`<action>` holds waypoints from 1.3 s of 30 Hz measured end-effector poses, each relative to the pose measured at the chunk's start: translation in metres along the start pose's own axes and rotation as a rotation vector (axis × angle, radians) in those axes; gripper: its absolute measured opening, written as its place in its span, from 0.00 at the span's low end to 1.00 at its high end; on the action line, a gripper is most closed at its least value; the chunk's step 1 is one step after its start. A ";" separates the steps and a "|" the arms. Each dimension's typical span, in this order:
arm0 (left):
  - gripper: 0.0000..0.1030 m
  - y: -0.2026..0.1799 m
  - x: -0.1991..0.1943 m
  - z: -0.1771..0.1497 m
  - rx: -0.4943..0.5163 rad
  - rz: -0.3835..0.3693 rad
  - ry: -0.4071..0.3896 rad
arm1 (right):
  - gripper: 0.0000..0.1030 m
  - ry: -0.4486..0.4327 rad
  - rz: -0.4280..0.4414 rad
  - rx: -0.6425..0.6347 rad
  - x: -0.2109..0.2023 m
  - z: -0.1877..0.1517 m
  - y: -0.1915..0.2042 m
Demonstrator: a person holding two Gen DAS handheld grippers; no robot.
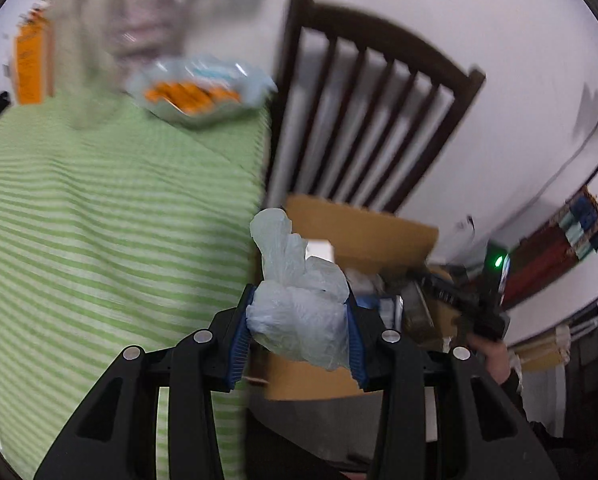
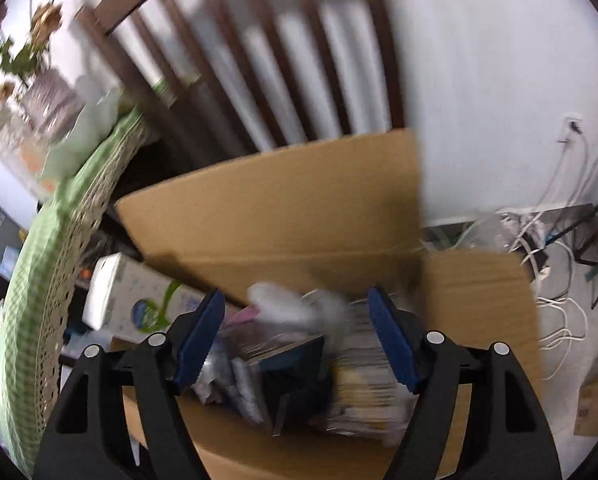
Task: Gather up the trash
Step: 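Carry the dark box and plastic bag to the cardboard box and release both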
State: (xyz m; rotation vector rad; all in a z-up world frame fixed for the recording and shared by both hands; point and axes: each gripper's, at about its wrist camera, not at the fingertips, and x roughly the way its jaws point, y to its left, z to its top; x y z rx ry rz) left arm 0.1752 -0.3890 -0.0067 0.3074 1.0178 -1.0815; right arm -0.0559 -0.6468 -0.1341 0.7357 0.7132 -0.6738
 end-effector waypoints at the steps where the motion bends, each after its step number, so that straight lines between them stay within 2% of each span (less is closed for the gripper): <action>1: 0.37 -0.008 0.014 -0.003 0.009 -0.008 0.036 | 0.69 -0.008 0.003 0.005 -0.003 0.001 -0.005; 5: 0.37 -0.039 0.062 -0.014 0.043 -0.046 0.140 | 0.69 -0.050 0.021 -0.005 -0.023 0.001 -0.013; 7: 0.37 -0.048 0.083 -0.018 0.059 -0.041 0.183 | 0.69 -0.060 0.036 -0.020 -0.028 -0.001 -0.016; 8: 0.37 -0.052 0.099 -0.022 0.073 -0.020 0.215 | 0.66 -0.052 0.074 -0.042 -0.031 -0.003 -0.014; 10: 0.37 -0.051 0.118 -0.026 0.078 0.012 0.255 | 0.29 -0.017 0.121 -0.078 -0.028 -0.005 -0.007; 11: 0.37 -0.048 0.129 -0.029 0.065 0.017 0.287 | 0.20 0.024 0.162 -0.107 -0.024 -0.011 -0.001; 12: 0.37 -0.045 0.137 -0.031 0.054 0.023 0.308 | 0.04 0.059 0.191 -0.125 -0.019 -0.015 0.004; 13: 0.37 -0.042 0.145 -0.033 0.052 0.032 0.326 | 0.03 0.098 0.211 -0.148 -0.013 -0.022 0.010; 15: 0.37 -0.039 0.157 -0.037 0.063 0.053 0.352 | 0.02 0.151 0.206 -0.171 0.002 -0.034 0.016; 18: 0.37 -0.031 0.179 -0.042 0.049 0.092 0.399 | 0.02 0.268 0.199 -0.113 0.043 -0.048 0.011; 20: 0.37 -0.027 0.190 -0.045 0.023 0.119 0.434 | 0.02 0.294 0.170 -0.084 0.057 -0.052 0.009; 22: 0.38 -0.025 0.195 -0.044 0.018 0.129 0.437 | 0.03 0.279 0.167 -0.068 0.054 -0.050 0.009; 27: 0.39 -0.023 0.208 -0.039 0.005 0.137 0.451 | 0.08 0.171 0.146 -0.086 0.023 -0.029 0.004; 31: 0.39 -0.017 0.222 -0.036 -0.026 0.166 0.451 | 0.17 0.129 0.135 -0.078 0.007 -0.023 -0.001; 33: 0.45 -0.008 0.227 -0.032 -0.081 0.181 0.434 | 0.23 0.126 0.133 -0.080 0.006 -0.025 0.000; 34: 0.57 -0.003 0.228 -0.031 -0.107 0.201 0.433 | 0.26 0.126 0.132 -0.082 0.006 -0.025 0.001; 36: 0.63 0.002 0.226 -0.030 -0.170 0.167 0.437 | 0.28 0.126 0.129 -0.091 0.004 -0.029 0.002; 39: 0.72 -0.006 0.211 -0.025 -0.127 0.156 0.420 | 0.29 0.121 0.130 -0.097 0.002 -0.031 0.003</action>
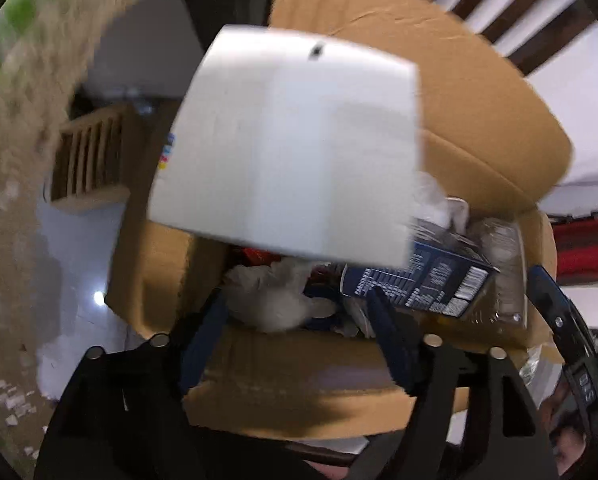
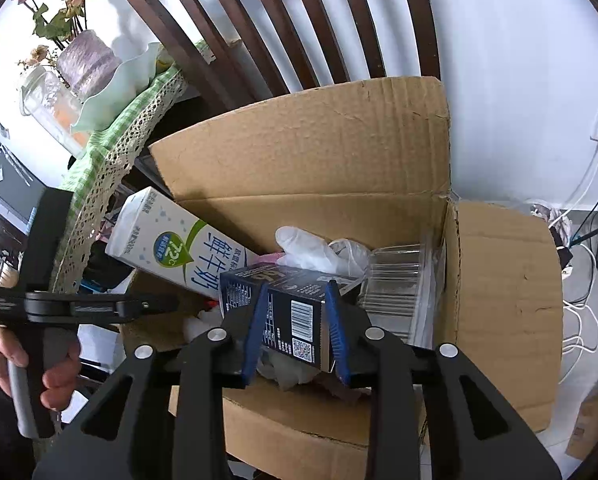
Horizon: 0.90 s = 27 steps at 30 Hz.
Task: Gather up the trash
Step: 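Carry the dark box and plastic bag to the cardboard box and release both, then move both tools back toward the table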
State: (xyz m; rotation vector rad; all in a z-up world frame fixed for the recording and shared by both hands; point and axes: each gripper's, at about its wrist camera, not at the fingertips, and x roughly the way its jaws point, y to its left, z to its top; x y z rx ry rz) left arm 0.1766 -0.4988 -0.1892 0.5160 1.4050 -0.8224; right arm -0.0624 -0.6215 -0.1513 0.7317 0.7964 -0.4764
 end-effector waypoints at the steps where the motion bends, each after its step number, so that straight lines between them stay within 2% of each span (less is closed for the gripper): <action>1: 0.74 -0.003 -0.007 -0.001 0.020 0.009 -0.020 | 0.29 -0.004 -0.002 -0.002 -0.001 0.001 0.001; 6: 0.75 -0.019 -0.048 -0.007 0.094 -0.031 -0.098 | 0.32 -0.032 -0.012 -0.025 -0.008 0.008 0.011; 8: 0.75 -0.023 -0.067 -0.012 0.115 -0.048 -0.142 | 0.38 -0.045 -0.015 -0.037 -0.013 0.009 0.016; 13: 0.75 -0.026 -0.121 -0.030 0.170 -0.070 -0.256 | 0.39 -0.073 -0.020 -0.069 -0.023 0.013 0.031; 15: 0.77 -0.020 -0.145 -0.040 0.185 -0.067 -0.316 | 0.43 -0.098 -0.017 -0.088 -0.030 0.016 0.041; 17: 0.83 -0.010 -0.165 -0.048 0.186 -0.054 -0.372 | 0.51 -0.115 -0.017 -0.109 -0.034 0.017 0.053; 21: 0.86 0.025 -0.191 -0.071 0.147 0.062 -0.495 | 0.54 -0.128 0.002 -0.149 -0.037 0.017 0.078; 25: 0.86 0.090 -0.209 -0.096 0.045 0.185 -0.527 | 0.57 -0.120 0.024 -0.186 -0.031 0.014 0.107; 27: 0.86 0.125 -0.222 -0.117 -0.007 0.295 -0.572 | 0.57 -0.111 0.037 -0.205 -0.027 0.012 0.120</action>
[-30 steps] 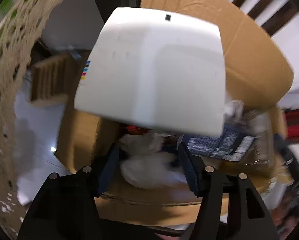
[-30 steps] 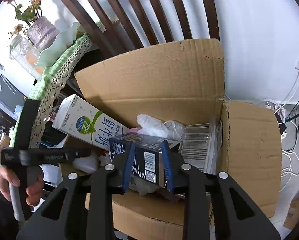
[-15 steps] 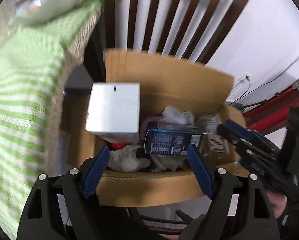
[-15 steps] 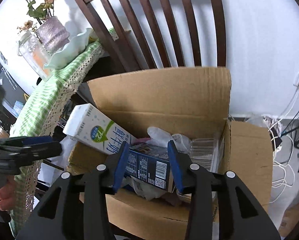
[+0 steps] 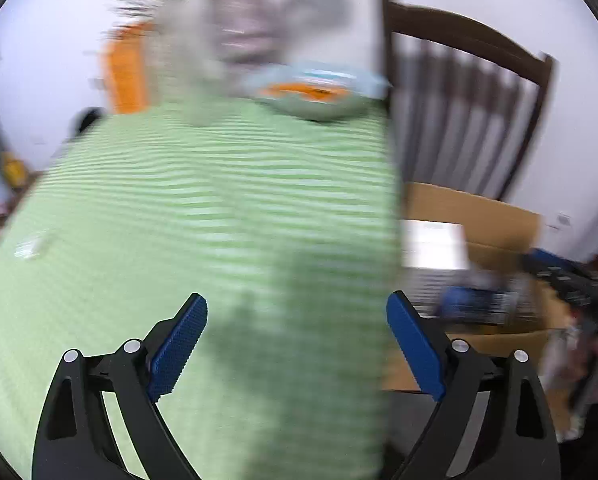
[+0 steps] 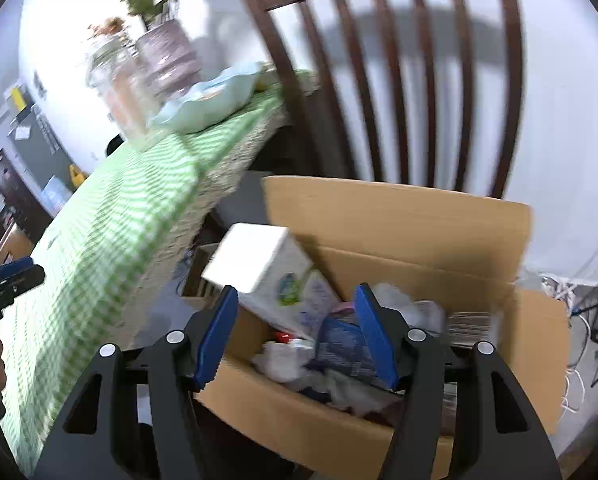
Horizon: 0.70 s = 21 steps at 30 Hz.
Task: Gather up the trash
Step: 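Move both tools back toward the table, then grasp the clear straw with the left tool while the right tool grasps a clear plastic wrapper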
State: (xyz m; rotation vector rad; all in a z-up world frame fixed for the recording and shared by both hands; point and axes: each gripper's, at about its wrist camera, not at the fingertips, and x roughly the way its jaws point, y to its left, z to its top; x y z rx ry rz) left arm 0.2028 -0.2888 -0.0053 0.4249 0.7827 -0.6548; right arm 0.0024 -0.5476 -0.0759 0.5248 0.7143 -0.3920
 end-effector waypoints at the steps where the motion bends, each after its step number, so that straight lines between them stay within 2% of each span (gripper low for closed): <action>1: 0.86 0.013 -0.004 -0.007 -0.003 0.037 -0.021 | 0.57 0.003 0.010 -0.014 0.002 0.000 0.010; 3: 0.86 0.046 -0.008 -0.024 -0.011 0.128 -0.049 | 0.57 0.006 0.030 -0.037 0.005 0.001 0.026; 4: 0.81 0.069 -0.009 -0.034 -0.031 0.164 -0.035 | 0.57 0.007 0.039 -0.052 0.007 0.002 0.035; 5: 0.69 0.087 -0.009 -0.041 -0.052 0.178 -0.014 | 0.57 0.006 0.045 -0.064 0.007 0.002 0.041; 7: 0.53 0.125 -0.004 -0.058 -0.128 0.209 0.039 | 0.57 0.006 0.054 -0.087 0.009 0.003 0.054; 8: 0.49 0.139 -0.005 -0.063 -0.158 0.218 0.054 | 0.57 0.006 0.059 -0.098 0.010 0.003 0.061; 10: 0.48 0.171 -0.001 -0.076 -0.222 0.222 0.091 | 0.57 0.009 0.066 -0.106 0.013 0.003 0.070; 15: 0.48 0.197 0.017 -0.097 -0.237 0.216 0.139 | 0.57 0.018 0.070 -0.126 0.015 -0.001 0.089; 16: 0.43 0.199 0.017 -0.098 -0.236 0.213 0.119 | 0.57 0.018 0.071 -0.128 0.014 -0.002 0.092; 18: 0.25 0.196 0.013 -0.102 -0.238 0.163 0.120 | 0.57 0.013 0.071 -0.131 0.011 -0.004 0.096; 19: 0.08 0.193 0.013 -0.101 -0.237 0.132 0.126 | 0.57 0.012 0.069 -0.131 0.010 -0.005 0.098; 20: 0.03 0.190 0.013 -0.099 -0.223 0.137 0.136 | 0.57 0.012 0.066 -0.129 0.009 -0.006 0.098; 21: 0.03 0.188 0.014 -0.097 -0.207 0.149 0.144 | 0.57 0.011 0.063 -0.128 0.008 -0.007 0.098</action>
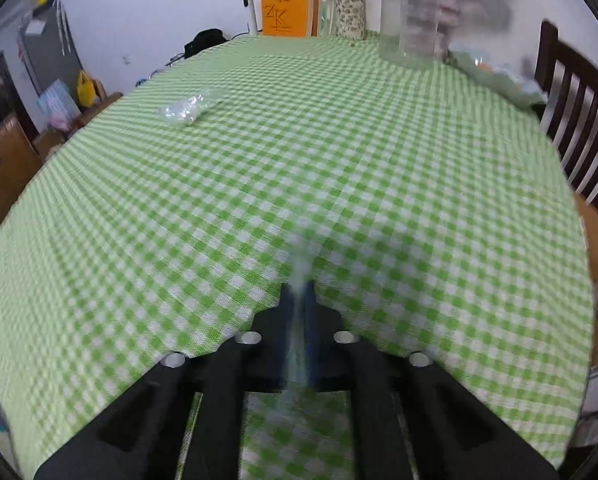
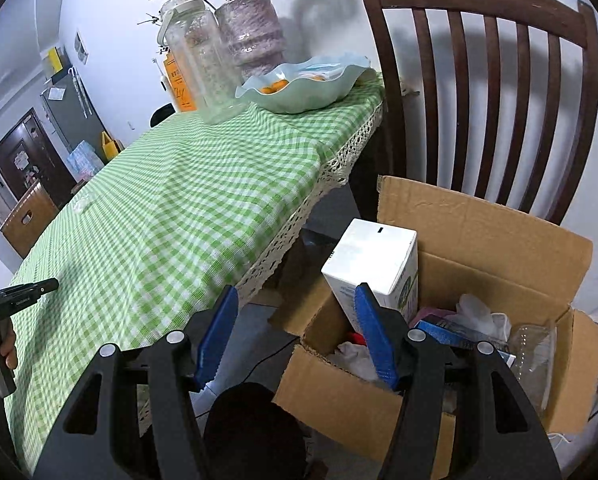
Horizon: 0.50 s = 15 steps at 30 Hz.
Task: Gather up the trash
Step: 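Grasp the clear straw with the left tool while the right tool grasps a clear plastic wrapper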
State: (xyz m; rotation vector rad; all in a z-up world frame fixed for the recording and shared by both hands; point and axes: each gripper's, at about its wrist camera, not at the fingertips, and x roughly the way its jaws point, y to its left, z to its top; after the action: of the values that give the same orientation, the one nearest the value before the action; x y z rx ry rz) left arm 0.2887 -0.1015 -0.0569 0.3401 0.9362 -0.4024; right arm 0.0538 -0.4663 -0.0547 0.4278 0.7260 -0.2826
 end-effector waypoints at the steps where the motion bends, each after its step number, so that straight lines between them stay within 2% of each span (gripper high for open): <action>1: 0.03 0.000 -0.001 0.002 -0.002 -0.010 -0.006 | 0.57 -0.002 -0.003 0.000 -0.002 -0.001 0.001; 5: 0.03 0.015 -0.026 0.020 -0.111 -0.108 -0.088 | 0.57 -0.001 -0.022 0.004 -0.006 -0.003 0.000; 9: 0.03 0.056 -0.058 0.051 -0.269 -0.159 -0.203 | 0.57 -0.001 -0.032 -0.008 -0.009 -0.001 0.004; 13: 0.03 0.098 -0.086 0.074 -0.379 -0.142 -0.329 | 0.57 -0.004 -0.043 -0.048 -0.012 0.005 0.018; 15: 0.03 0.114 -0.089 0.084 -0.416 -0.123 -0.363 | 0.57 -0.006 -0.055 -0.074 -0.012 0.010 0.028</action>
State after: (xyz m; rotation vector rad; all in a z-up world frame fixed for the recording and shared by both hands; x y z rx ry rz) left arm 0.3552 -0.0233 0.0753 -0.1684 0.6635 -0.3563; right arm 0.0617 -0.4451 -0.0320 0.3368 0.7413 -0.3072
